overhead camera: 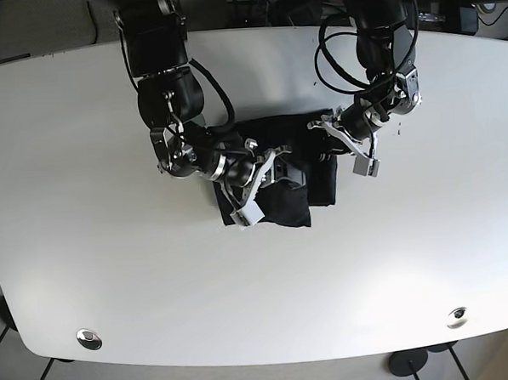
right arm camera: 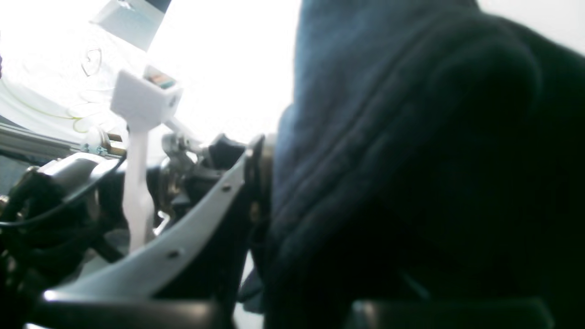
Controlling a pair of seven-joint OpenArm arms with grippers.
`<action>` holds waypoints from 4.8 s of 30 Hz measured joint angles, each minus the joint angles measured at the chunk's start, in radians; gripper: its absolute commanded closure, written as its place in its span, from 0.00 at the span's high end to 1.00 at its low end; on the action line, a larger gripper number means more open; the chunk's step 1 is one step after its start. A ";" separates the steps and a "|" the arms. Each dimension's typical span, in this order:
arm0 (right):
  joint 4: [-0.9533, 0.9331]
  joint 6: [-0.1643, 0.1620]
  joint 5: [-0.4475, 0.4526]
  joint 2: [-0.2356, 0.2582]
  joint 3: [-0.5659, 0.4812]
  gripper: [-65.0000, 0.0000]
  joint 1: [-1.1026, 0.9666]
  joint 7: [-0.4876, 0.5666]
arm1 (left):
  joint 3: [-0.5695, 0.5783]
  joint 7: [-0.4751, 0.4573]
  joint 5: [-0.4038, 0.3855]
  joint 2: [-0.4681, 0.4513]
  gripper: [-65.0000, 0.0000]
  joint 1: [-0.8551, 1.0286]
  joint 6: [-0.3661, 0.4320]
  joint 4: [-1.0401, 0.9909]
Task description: Fold the T-shirt properly
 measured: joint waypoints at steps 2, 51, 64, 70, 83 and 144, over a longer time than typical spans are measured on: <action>0.001 0.000 0.007 0.014 -0.001 0.31 0.014 0.003 | 0.000 0.003 0.000 0.000 0.08 -0.002 0.000 0.000; -0.061 -0.161 0.146 0.179 0.126 0.23 0.104 0.042 | 0.199 0.029 0.034 -0.183 0.38 0.201 0.001 0.542; -0.332 0.015 -0.396 0.100 0.123 0.22 0.230 0.272 | 0.228 0.008 0.018 -0.149 0.07 0.192 0.001 0.303; -0.375 0.066 -0.400 0.140 0.124 0.22 0.194 0.351 | 0.218 0.011 0.014 -0.211 0.07 0.023 0.000 0.145; -0.062 0.090 -0.399 0.185 0.128 0.22 -0.106 0.352 | 0.282 -0.079 0.245 -0.205 0.37 -0.429 -0.002 -0.225; 0.365 0.002 -0.397 0.077 0.163 0.22 -0.248 0.196 | -0.052 -0.380 0.496 -0.837 0.78 -0.201 -0.051 -0.578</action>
